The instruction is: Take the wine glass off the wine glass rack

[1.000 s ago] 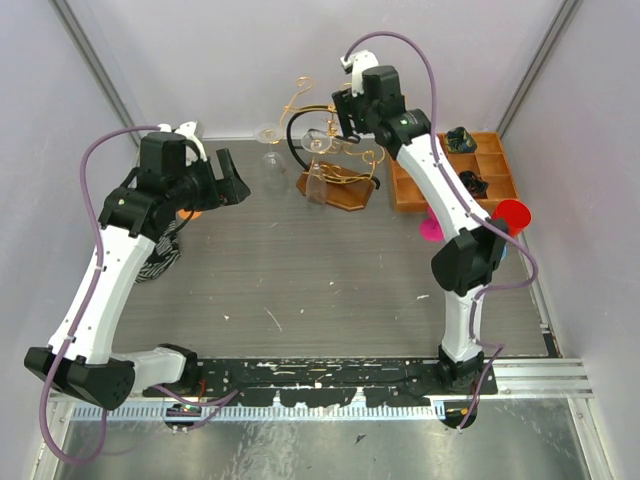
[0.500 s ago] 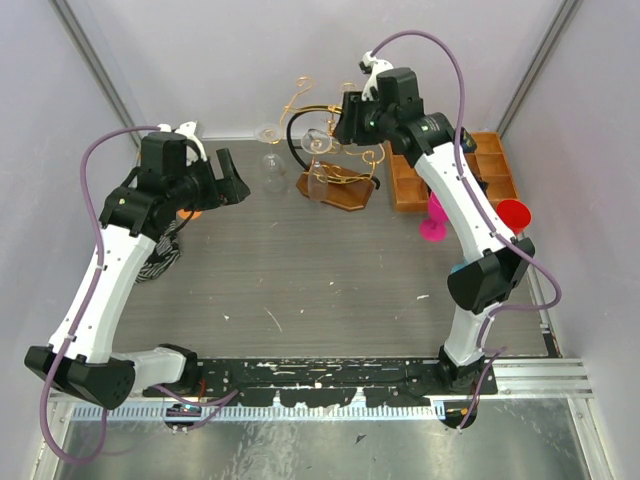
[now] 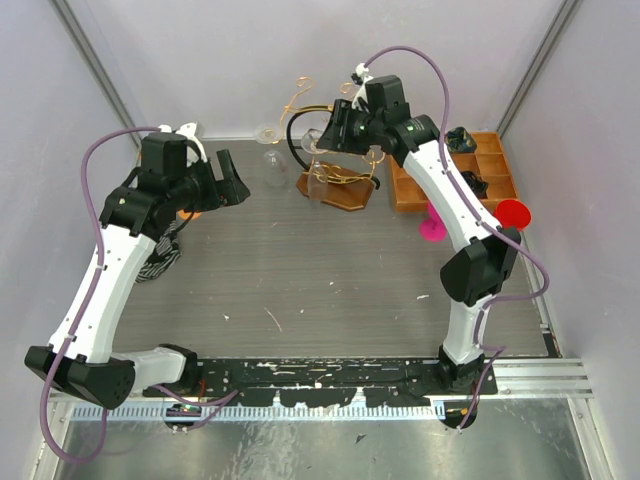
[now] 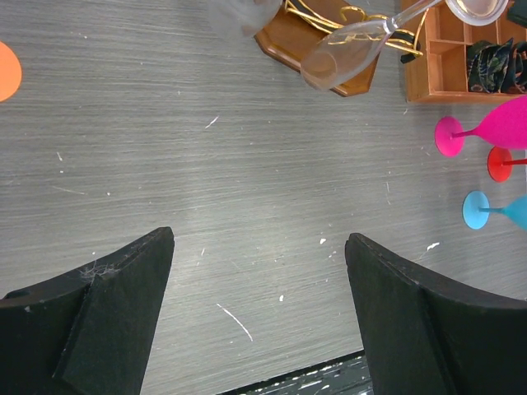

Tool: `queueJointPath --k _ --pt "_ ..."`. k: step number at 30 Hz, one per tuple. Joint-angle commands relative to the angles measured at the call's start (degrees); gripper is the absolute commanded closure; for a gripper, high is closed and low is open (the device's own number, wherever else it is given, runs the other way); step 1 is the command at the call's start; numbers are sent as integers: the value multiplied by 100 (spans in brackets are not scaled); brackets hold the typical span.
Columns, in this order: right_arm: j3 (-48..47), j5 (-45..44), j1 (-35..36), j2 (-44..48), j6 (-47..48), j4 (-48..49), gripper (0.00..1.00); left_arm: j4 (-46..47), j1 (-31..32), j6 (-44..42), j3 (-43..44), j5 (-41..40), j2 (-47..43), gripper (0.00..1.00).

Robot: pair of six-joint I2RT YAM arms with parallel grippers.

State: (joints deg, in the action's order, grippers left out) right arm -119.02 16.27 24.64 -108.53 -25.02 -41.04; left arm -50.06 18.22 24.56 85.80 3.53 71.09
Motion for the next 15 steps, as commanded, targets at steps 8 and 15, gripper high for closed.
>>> queueJointPath --k 8,15 --pt "-273 109 7 -334 -139 377 51 -36 16 -37 -4 51 -48 8" --pt "-336 34 0 -266 -115 434 54 -36 20 -27 -39 95 -26 8"
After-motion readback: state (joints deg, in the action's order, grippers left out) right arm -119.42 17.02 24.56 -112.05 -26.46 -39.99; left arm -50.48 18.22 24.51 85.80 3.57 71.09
